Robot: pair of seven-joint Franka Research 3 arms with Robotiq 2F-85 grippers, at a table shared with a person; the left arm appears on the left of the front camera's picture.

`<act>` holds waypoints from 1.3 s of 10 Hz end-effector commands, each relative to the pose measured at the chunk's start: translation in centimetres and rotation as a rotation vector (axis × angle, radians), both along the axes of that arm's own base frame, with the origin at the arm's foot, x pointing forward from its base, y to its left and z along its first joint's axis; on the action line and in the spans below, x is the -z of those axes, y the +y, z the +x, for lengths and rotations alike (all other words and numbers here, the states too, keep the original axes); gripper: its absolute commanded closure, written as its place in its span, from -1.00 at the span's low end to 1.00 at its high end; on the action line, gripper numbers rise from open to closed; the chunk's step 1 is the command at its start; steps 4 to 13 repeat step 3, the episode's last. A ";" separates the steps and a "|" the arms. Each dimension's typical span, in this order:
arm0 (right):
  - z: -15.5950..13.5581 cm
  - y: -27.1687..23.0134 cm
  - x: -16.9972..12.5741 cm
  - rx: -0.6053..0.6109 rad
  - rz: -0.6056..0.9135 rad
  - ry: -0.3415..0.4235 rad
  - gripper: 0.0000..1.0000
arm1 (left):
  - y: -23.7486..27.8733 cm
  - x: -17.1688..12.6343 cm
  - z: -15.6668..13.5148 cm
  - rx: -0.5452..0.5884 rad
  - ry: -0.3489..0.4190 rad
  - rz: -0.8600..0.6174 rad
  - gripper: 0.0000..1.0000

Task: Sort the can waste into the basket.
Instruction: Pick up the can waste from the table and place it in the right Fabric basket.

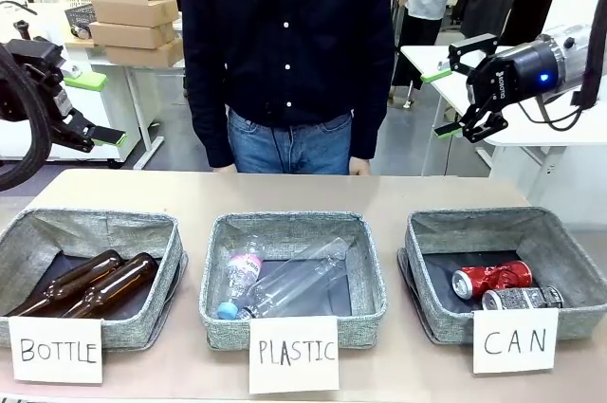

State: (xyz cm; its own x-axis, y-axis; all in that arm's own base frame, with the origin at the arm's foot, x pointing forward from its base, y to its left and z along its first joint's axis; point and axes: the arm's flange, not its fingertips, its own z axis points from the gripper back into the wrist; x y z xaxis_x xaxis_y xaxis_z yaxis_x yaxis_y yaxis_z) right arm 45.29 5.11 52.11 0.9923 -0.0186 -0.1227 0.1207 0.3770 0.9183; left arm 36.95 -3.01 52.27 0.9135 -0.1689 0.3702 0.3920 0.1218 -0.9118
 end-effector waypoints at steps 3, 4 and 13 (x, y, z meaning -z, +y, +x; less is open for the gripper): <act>0.0 -0.3 -0.2 -0.015 -0.007 -0.007 -1.00 | 0.0 -0.3 0.0 -0.008 -0.002 -0.010 -1.00; 0.0 -0.3 -0.2 -0.015 -0.007 -0.007 -1.00 | 0.0 -0.3 0.0 -0.008 -0.002 -0.010 -1.00; 0.0 -0.3 -0.2 -0.015 -0.007 -0.007 -1.00 | 0.0 -0.3 0.0 -0.008 -0.002 -0.010 -1.00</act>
